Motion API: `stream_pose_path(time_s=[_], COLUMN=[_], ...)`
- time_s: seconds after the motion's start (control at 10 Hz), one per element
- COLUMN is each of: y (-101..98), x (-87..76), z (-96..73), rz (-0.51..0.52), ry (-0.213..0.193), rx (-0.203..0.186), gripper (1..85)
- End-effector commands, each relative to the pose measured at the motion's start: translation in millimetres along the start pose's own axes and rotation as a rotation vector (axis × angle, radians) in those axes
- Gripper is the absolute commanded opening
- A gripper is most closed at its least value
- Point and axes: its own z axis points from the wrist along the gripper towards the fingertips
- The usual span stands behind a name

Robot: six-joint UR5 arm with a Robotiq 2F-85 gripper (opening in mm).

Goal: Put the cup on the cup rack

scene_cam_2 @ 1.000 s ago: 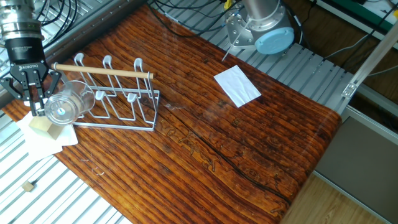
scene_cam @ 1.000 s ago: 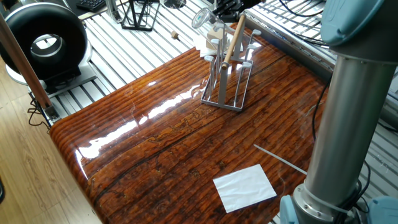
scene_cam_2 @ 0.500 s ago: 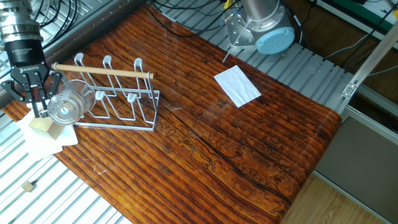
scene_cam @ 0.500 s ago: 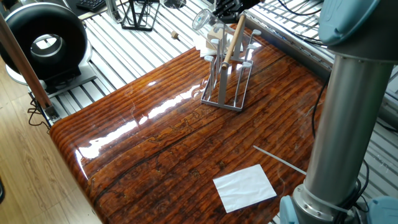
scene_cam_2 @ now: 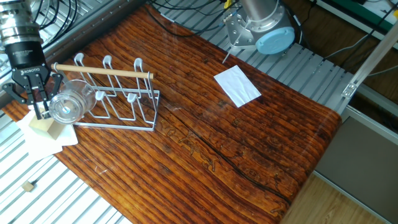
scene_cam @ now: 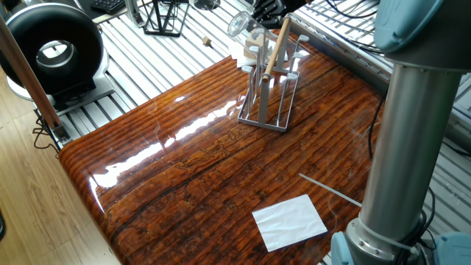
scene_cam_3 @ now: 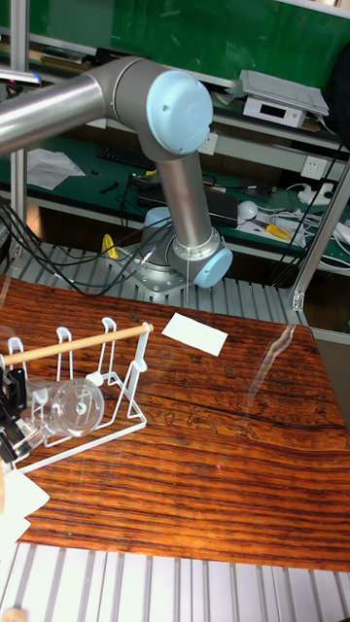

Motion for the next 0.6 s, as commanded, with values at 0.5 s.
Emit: stream_pose_path(time_s=[0.5], y=[1.9], x=[-10.2], z=[2.4], rz=[-0.024], ry=[-0.071], rx=[-0.021], gripper=[1.0])
